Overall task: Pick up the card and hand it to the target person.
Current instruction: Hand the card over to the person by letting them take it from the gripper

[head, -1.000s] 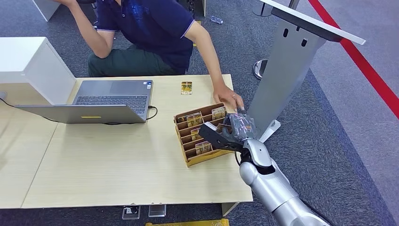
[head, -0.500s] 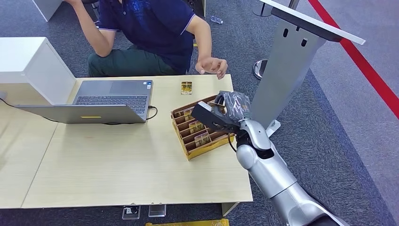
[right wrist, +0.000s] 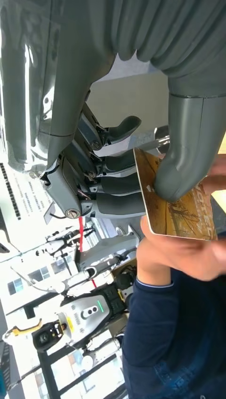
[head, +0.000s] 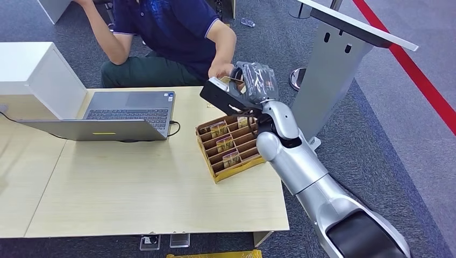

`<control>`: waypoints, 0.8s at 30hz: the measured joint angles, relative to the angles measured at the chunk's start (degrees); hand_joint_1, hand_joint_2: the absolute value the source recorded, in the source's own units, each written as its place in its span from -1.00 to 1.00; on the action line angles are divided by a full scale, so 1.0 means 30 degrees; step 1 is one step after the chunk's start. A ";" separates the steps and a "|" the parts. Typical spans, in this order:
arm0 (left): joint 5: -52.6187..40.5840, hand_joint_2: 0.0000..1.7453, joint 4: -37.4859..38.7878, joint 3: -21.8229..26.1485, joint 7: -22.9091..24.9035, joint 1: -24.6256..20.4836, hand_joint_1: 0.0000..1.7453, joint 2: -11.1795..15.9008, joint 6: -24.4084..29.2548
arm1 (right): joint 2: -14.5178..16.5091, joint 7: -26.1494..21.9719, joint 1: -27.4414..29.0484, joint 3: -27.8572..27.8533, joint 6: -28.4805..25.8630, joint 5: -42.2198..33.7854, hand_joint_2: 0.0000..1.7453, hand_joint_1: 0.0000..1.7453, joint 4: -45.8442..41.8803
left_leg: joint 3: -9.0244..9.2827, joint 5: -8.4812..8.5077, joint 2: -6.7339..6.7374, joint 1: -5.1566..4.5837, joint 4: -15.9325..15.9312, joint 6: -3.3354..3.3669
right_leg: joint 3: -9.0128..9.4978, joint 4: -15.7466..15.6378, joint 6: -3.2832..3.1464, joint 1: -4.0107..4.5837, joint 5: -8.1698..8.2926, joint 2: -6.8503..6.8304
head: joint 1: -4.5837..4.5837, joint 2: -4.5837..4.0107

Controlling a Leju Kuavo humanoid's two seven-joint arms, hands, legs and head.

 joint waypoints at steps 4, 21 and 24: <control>-0.0031 1.00 0.0002 -0.0104 0.0007 -0.0025 -1.00 -0.0018 -0.0002 | 0.0384 -0.0128 -0.0546 0.0111 -0.0758 0.0009 1.00 0.56 0.1249 | 0.0003 0.0000 0.0001 0.0000 0.0000 0.0000 | 0.0000 0.0000 0.0000 0.0000 0.0000 0.0000 | -0.0011 0.0000; 0.0051 -1.00 0.0002 -0.0295 -0.0113 -0.0003 -1.00 -0.0033 -0.0060 | 0.0992 -0.1363 -0.0943 0.0255 -0.0994 -0.1813 1.00 -1.00 0.3582 | 0.0010 0.0000 0.0003 0.0000 0.0002 -0.0001 | -0.0008 -0.0002 -0.0001 0.0000 0.0000 0.0002 | -0.0013 0.0000; 0.0189 -1.00 0.0005 -0.0295 -0.0117 0.0032 -1.00 -0.0033 -0.0060 | 0.0851 -0.2133 -0.0576 0.0026 -0.0285 -0.4074 1.00 -1.00 0.3272 | 0.0018 0.0000 0.0004 0.0000 0.0004 0.0000 | -0.0009 -0.0006 0.0000 0.0000 0.0000 0.0002 | -0.0015 0.0000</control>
